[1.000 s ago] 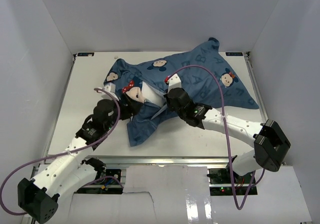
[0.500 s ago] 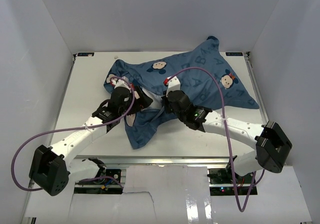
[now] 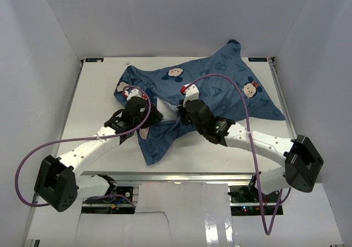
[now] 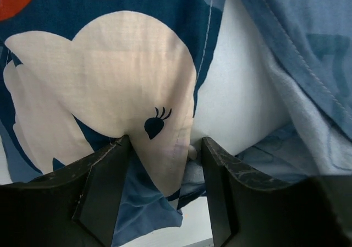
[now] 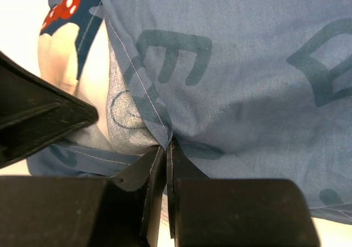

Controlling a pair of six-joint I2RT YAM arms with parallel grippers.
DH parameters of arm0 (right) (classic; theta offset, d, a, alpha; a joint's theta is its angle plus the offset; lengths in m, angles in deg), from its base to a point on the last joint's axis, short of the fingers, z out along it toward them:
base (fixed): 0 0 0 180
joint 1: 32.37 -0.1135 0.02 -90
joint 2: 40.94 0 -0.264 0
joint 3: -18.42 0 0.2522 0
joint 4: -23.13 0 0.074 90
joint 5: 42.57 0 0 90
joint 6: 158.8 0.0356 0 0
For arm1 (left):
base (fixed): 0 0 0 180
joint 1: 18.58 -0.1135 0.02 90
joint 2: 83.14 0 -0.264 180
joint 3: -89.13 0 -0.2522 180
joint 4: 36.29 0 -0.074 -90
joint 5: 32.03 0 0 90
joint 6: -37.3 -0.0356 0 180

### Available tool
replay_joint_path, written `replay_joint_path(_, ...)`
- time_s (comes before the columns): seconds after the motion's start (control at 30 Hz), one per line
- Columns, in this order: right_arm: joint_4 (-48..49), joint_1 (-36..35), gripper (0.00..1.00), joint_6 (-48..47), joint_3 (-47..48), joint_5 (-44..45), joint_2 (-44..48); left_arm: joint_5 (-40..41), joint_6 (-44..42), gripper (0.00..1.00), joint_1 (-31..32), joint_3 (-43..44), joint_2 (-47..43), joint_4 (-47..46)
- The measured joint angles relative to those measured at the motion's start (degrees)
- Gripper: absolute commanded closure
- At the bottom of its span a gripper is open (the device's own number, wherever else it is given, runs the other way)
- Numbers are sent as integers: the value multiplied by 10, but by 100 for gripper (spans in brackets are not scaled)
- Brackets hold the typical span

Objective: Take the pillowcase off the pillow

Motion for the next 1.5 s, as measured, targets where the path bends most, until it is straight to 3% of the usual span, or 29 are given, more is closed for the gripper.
replay_joint_path(0.03, 0, 0, 92, 1, 0, 0, 1, 0, -2, 42, 0, 0, 4, 2)
replay_joint_path(0.07, 0, 0, 92, 2, 0, -2, 4, 0, -4, 68, 0, 1, 11, 4)
replay_joint_path(0.17, 0, 0, 92, 5, -8, -4, 15, -3, -11, 97, 0, 1, 19, 12)
replay_joint_path(0.2, 0, 0, 92, 7, -11, -4, 18, -3, -13, 100, 0, 2, 16, 16)
replay_joint_path(0.5, 0, 1, 92, 8, -18, 12, 20, 9, -42, 100, 1, 18, -121, 94)
replay_joint_path(0.67, 0, 2, 92, 8, -20, 12, 20, 8, -37, 100, 1, -71, -226, 103)
replay_joint_path(0.93, -16, 1, 92, 13, -33, -14, 20, 0, 9, 100, 2, -206, -316, 85)
replay_joint_path(1.03, -28, 1, 54, 14, -34, -32, 21, -3, 15, 100, 2, -224, -322, 73)
replay_joint_path(1.07, -30, 0, 51, 14, -34, -36, 23, -3, 15, 100, 2, -226, -320, 70)
replay_joint_path(1.17, -38, -14, 43, 0, -34, -45, 40, -7, 14, 100, 2, -227, -306, 57)
replay_joint_path(1.5, -32, -120, 44, -54, 27, -102, 76, -17, 18, 100, 2, -254, -297, 6)
